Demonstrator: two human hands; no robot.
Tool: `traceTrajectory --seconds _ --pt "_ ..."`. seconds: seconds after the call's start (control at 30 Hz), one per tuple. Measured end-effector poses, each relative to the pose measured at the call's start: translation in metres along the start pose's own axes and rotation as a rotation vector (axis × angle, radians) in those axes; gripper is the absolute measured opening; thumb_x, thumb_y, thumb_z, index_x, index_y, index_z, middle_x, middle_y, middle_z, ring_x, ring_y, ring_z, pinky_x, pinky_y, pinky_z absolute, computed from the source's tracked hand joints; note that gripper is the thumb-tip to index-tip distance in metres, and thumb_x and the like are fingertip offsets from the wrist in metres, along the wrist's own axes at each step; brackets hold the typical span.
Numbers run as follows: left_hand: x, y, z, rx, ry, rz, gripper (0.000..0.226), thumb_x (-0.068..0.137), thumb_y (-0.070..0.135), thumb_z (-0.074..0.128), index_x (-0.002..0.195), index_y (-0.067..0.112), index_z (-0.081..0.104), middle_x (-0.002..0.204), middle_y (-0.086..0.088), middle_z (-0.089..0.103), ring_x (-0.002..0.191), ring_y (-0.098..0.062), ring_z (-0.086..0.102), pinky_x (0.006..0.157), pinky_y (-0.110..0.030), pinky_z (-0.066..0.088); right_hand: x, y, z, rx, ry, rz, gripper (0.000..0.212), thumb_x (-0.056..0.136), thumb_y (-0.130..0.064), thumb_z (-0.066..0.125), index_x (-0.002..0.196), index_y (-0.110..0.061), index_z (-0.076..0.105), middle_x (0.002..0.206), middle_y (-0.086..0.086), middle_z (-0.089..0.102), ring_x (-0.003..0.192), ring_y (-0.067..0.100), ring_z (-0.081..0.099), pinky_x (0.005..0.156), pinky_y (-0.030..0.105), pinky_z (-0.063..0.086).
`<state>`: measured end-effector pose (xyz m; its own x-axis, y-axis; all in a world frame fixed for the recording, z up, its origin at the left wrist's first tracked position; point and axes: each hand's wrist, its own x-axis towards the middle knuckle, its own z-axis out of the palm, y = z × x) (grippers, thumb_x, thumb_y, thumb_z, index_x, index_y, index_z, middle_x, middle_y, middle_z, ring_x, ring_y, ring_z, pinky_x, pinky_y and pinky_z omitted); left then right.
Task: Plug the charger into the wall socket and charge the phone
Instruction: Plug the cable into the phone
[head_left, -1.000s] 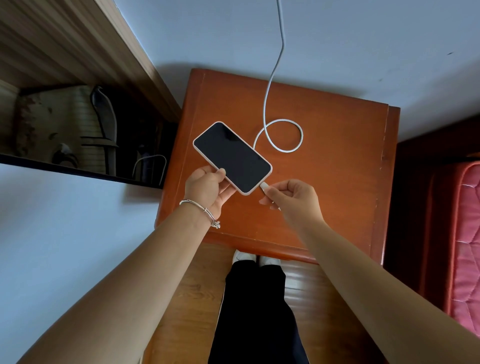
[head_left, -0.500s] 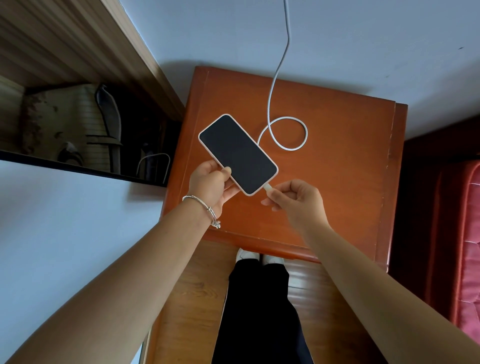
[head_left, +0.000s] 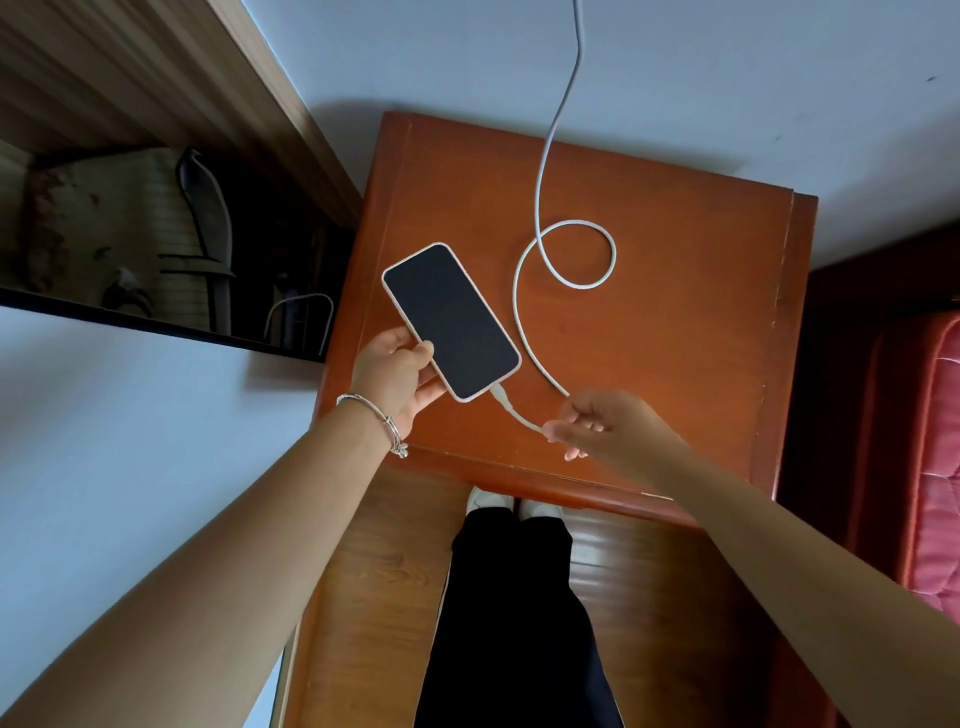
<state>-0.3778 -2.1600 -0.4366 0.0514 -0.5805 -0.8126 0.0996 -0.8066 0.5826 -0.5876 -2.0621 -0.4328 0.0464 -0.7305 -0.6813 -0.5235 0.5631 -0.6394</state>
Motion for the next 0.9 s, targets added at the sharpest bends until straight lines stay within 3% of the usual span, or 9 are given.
traceTrajectory --seconds 0.23,0.37,0.6,0.7,0.9 --pt "0.009 0.003 -0.009 0.092 0.029 0.044 0.02 0.09 0.001 0.054 0.098 0.017 0.062 0.109 -0.006 0.067 0.098 -0.023 0.065 0.061 -0.031 0.059 0.003 0.012 -0.009 -0.205 0.027 -0.025 0.029 0.073 -0.061 0.059 0.064 -0.034 0.061 0.061 -0.024 0.066 0.058 -0.001 0.058 0.052 0.022 0.039" --pt "0.013 0.001 -0.01 0.073 0.051 0.032 0.02 0.09 0.001 0.053 0.093 0.018 0.062 0.102 -0.004 0.068 0.09 -0.02 0.067 0.053 -0.027 0.057 0.005 0.024 -0.011 -0.286 0.051 0.015 0.035 0.07 -0.067 0.056 0.064 -0.033 0.059 0.057 -0.013 0.064 0.058 0.0 0.059 0.053 0.025 0.042" --pt "0.027 -0.009 -0.006 0.128 0.103 0.001 0.019 0.09 -0.003 0.051 0.098 0.011 0.062 0.101 -0.008 0.067 0.087 -0.021 0.067 0.053 -0.028 0.056 0.006 0.042 -0.021 -0.4 0.016 0.076 0.032 0.077 -0.059 0.059 0.062 -0.032 0.054 0.063 -0.011 0.065 0.057 0.005 0.057 0.052 0.026 0.038" --pt "0.032 -0.012 -0.002 0.112 0.107 -0.017 0.02 0.089 -0.004 0.052 0.088 0.014 0.061 0.095 -0.006 0.067 0.083 -0.02 0.067 0.05 -0.027 0.056 0.006 0.047 -0.022 -0.4 0.017 0.09 0.031 0.078 -0.058 0.059 0.063 -0.032 0.054 0.065 -0.011 0.064 0.061 0.007 0.059 0.055 0.027 0.042" --pt "0.039 -0.02 0.0 0.164 0.137 0.009 0.021 0.087 -0.004 0.054 0.086 0.015 0.063 0.094 -0.006 0.067 0.084 -0.022 0.067 0.055 -0.029 0.058 0.008 0.052 -0.019 -0.367 0.021 0.112 0.023 0.082 -0.052 0.059 0.073 -0.03 0.059 0.072 -0.009 0.065 0.07 0.012 0.062 0.064 0.03 0.051"
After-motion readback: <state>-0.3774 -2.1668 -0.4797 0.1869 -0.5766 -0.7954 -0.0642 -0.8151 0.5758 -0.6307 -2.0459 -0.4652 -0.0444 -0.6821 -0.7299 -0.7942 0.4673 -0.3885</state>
